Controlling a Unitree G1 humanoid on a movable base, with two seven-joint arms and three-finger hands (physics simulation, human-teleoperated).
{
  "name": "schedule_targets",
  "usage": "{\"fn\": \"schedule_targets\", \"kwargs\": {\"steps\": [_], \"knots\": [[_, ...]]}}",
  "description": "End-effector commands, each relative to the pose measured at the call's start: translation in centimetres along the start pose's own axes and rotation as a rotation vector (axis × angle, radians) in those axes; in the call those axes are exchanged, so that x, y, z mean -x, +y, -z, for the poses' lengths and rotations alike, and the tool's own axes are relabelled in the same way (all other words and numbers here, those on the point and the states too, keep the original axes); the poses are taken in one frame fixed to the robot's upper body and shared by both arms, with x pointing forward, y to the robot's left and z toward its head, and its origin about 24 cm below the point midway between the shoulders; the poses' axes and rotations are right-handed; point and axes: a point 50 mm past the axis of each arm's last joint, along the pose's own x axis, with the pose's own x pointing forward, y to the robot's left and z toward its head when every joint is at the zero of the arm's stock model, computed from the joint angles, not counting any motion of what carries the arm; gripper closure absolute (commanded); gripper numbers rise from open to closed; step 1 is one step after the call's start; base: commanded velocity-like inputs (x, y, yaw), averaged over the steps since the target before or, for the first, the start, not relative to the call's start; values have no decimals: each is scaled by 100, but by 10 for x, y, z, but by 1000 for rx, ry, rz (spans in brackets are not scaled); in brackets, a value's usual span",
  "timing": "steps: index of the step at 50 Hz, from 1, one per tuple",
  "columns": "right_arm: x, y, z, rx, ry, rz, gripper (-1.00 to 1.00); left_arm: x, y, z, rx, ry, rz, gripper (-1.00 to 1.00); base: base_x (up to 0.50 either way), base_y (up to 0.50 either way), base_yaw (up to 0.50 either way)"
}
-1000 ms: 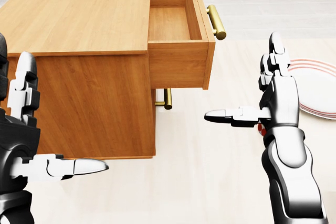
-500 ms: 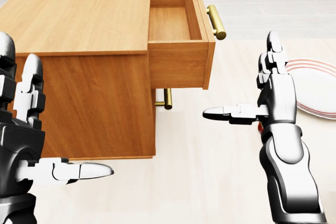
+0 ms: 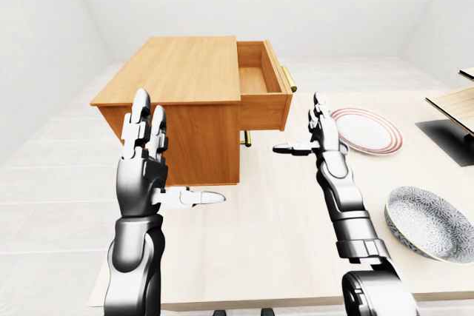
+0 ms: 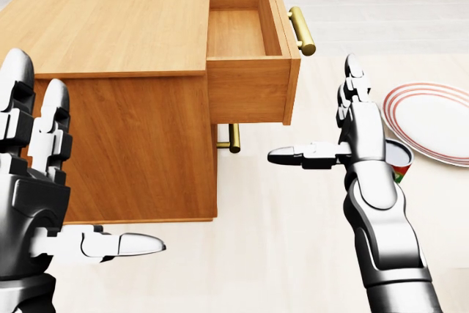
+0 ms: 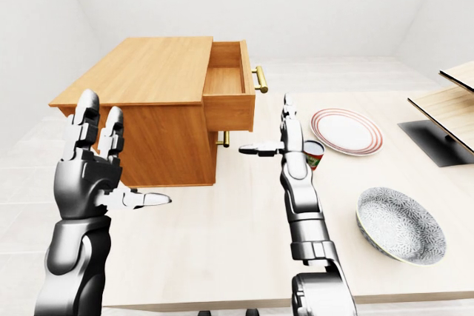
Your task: Close the top drawer of the cabinet.
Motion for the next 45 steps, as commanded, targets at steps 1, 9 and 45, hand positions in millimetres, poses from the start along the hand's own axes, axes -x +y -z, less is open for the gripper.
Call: {"fn": "schedule_targets", "kwargs": {"steps": [1, 9, 45], "knots": [[-8, 6, -8, 0, -16, -18, -100, 0, -1, 1, -2, 4, 5, -100, 0, 0, 0], [-9, 8, -30, 3, -104, -23, -100, 0, -1, 3, -2, 12, 8, -100, 0, 0, 0], [-27, 32, -26, 15, -34, -90, -100, 0, -2, 1, -2, 6, 13, -100, 0, 0, 0]]}}
